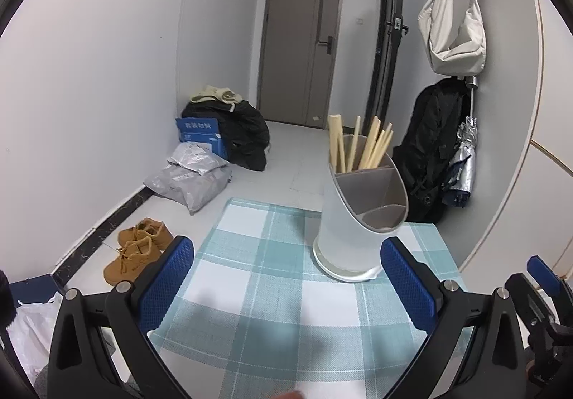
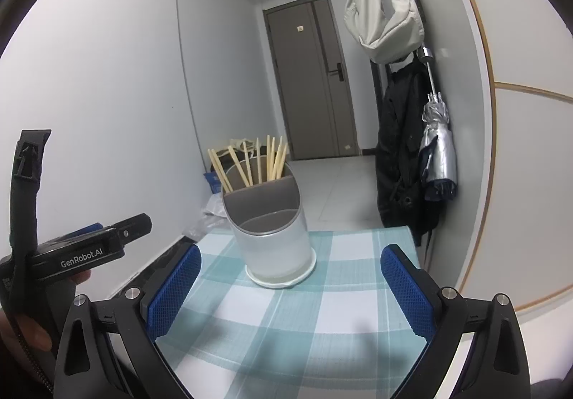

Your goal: Organize utensils

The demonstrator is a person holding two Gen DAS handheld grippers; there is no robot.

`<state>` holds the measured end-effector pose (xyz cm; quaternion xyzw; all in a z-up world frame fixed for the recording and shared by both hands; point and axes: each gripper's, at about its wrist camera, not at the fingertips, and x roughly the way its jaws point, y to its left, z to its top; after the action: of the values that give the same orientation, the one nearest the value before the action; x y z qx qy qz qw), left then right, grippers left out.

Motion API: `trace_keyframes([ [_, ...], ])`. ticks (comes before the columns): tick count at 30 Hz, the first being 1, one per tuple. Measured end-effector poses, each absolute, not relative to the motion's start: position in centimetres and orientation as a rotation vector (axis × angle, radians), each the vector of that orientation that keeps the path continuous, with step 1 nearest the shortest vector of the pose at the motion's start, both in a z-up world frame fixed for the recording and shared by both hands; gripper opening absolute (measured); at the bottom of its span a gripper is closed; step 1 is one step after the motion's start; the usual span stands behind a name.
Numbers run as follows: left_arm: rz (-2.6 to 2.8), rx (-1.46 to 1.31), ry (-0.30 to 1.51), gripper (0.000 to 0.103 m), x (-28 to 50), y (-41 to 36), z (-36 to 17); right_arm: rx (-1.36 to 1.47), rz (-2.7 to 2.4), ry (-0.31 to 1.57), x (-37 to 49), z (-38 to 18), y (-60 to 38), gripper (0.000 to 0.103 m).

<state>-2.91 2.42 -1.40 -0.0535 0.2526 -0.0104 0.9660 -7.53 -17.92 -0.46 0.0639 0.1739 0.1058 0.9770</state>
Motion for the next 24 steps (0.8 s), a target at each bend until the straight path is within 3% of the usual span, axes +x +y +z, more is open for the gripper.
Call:
trace_keyframes([
  [24, -0.006, -0.116, 0.51, 0.101, -2.99, 2.76, -1.5, 0.12, 0.213, 0.354, -7.65, -0.59, -17.89, 0.101],
])
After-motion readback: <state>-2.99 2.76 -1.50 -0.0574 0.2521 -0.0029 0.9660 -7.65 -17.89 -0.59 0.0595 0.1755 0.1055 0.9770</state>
